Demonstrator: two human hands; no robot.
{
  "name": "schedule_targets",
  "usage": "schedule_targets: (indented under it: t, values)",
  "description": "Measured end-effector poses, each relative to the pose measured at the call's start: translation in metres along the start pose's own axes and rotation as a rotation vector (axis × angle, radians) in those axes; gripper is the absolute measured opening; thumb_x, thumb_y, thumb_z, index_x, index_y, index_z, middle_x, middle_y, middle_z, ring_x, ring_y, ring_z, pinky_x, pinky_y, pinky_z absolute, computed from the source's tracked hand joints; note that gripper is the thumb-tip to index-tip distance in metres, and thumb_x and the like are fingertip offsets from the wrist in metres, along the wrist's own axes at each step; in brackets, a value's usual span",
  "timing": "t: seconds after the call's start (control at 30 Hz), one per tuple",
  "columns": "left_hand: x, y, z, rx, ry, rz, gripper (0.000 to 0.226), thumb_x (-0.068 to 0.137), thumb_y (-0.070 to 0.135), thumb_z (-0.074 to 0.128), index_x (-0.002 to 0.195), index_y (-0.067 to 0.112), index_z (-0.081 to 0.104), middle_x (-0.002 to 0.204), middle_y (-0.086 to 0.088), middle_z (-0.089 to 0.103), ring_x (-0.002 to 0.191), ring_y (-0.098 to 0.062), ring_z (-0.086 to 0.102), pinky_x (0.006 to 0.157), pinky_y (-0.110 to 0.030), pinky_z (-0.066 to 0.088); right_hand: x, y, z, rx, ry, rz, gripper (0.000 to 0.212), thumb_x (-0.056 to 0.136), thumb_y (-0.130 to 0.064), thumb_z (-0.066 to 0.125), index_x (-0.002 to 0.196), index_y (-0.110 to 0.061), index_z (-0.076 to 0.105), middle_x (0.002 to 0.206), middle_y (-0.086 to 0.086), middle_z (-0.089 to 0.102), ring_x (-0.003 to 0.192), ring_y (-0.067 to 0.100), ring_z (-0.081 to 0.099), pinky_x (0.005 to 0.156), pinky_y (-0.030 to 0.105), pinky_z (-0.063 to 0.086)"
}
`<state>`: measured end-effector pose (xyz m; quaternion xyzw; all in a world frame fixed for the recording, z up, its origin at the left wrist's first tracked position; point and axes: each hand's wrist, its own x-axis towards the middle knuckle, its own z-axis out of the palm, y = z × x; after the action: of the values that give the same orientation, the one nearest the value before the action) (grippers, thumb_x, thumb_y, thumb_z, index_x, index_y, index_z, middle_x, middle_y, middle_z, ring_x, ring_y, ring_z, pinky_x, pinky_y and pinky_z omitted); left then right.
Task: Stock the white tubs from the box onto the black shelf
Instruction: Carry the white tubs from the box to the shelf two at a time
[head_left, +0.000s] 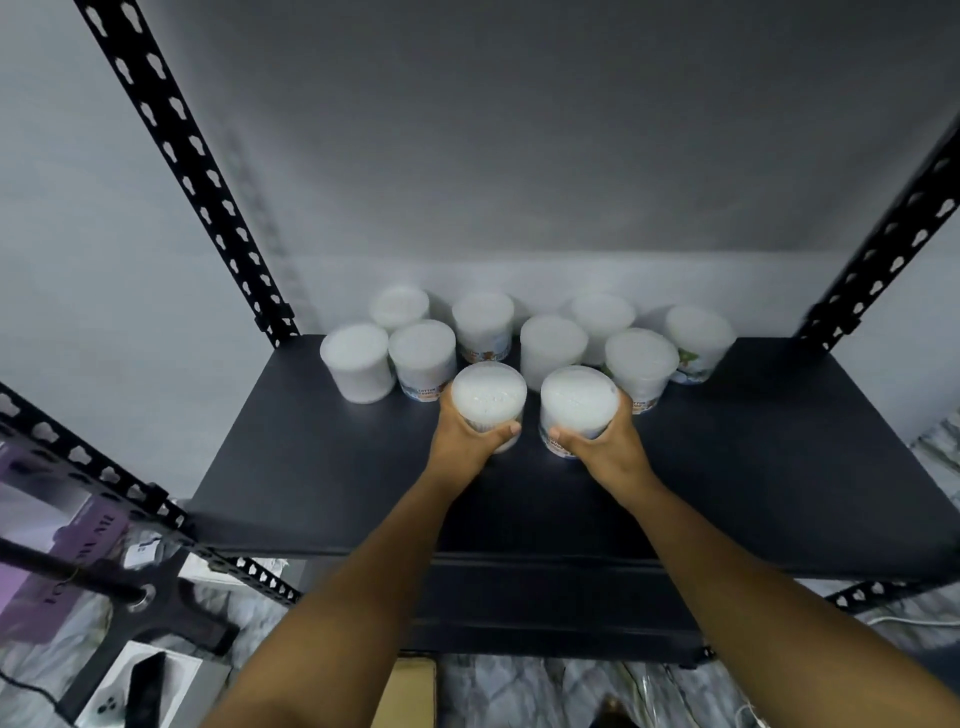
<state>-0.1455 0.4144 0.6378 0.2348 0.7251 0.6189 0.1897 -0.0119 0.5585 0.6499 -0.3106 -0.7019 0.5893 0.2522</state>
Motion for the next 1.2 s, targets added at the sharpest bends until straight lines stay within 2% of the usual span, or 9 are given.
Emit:
schedule_targets:
  t: [0.07,0.13,0.3,0.5,0.67,0.83,1.03,1.2]
  values:
    - [0.009,0.000,0.000,-0.003,0.002,0.005,0.089,0.066,0.022,0.087,0.136,0.027,0.031,0.129,0.009,0.049,0.114,-0.004,0.051,0.089,-0.017,0.047,0.005,0.001,0.001,-0.008,0.004,0.000,0.095,0.065,-0.017,0.085,0.140,-0.022,0.027,0.130,-0.007,0.044,0.118,0.009,0.044,0.090,0.021,0.040]
    - [0.017,0.001,0.001,-0.002,0.001,0.010,0.088,0.067,0.019,0.086,0.136,0.025,0.033,0.130,0.008,0.049,0.115,-0.005,0.050,0.086,-0.012,0.044,0.010,0.002,0.001,-0.014,0.012,0.003,0.095,0.065,-0.018,0.086,0.140,-0.021,0.028,0.132,-0.006,0.045,0.119,0.010,0.045,0.090,0.020,0.039]
    - [0.037,-0.002,0.001,0.015,-0.021,0.019,0.090,0.065,0.023,0.087,0.137,0.023,0.033,0.132,0.007,0.049,0.121,-0.009,0.049,0.100,-0.029,0.042,0.022,0.001,0.002,-0.021,-0.001,0.005,0.094,0.065,-0.019,0.085,0.139,-0.020,0.028,0.133,-0.004,0.045,0.119,0.011,0.045,0.089,0.020,0.039]
    - [0.050,0.000,0.004,0.050,-0.023,0.036,0.090,0.067,0.016,0.086,0.138,0.017,0.030,0.133,0.006,0.045,0.123,-0.008,0.044,0.103,-0.025,0.036,0.038,0.001,0.001,-0.062,0.011,0.014,0.093,0.065,-0.017,0.086,0.138,-0.017,0.029,0.129,-0.006,0.045,0.117,0.009,0.044,0.097,0.025,0.037]
    - [0.059,-0.002,0.005,0.093,-0.013,0.028,0.095,0.065,0.019,0.087,0.140,0.015,0.028,0.141,0.000,0.040,0.129,-0.012,0.040,0.110,-0.033,0.034,0.049,0.003,0.001,-0.098,0.015,-0.021,0.088,0.062,-0.019,0.087,0.135,-0.017,0.037,0.130,-0.004,0.048,0.120,0.011,0.046,0.102,0.027,0.037]
    - [0.064,0.004,0.007,0.110,0.001,-0.003,0.093,0.069,0.013,0.084,0.138,0.011,0.023,0.141,-0.002,0.036,0.123,-0.007,0.033,0.104,-0.022,0.027,0.054,0.001,0.002,-0.110,0.007,-0.062,0.081,0.063,-0.018,0.087,0.131,-0.018,0.042,0.126,-0.006,0.051,0.117,0.010,0.048,0.103,0.028,0.037]
    - [0.069,0.001,0.007,0.117,-0.002,-0.017,0.097,0.067,0.018,0.085,0.139,0.012,0.021,0.143,-0.005,0.035,0.131,-0.016,0.035,0.106,-0.027,0.029,0.059,0.002,0.003,-0.123,0.005,-0.059,0.081,0.063,-0.020,0.087,0.131,-0.020,0.042,0.128,-0.005,0.051,0.118,0.009,0.046,0.103,0.028,0.036]
    - [0.068,0.002,0.007,0.097,-0.020,-0.004,0.095,0.067,0.018,0.086,0.138,0.012,0.022,0.140,-0.001,0.036,0.126,-0.012,0.036,0.104,-0.026,0.030,0.061,0.003,0.005,-0.129,0.012,-0.053,0.080,0.062,-0.021,0.087,0.130,-0.020,0.044,0.128,-0.005,0.052,0.118,0.010,0.047,0.104,0.030,0.037]
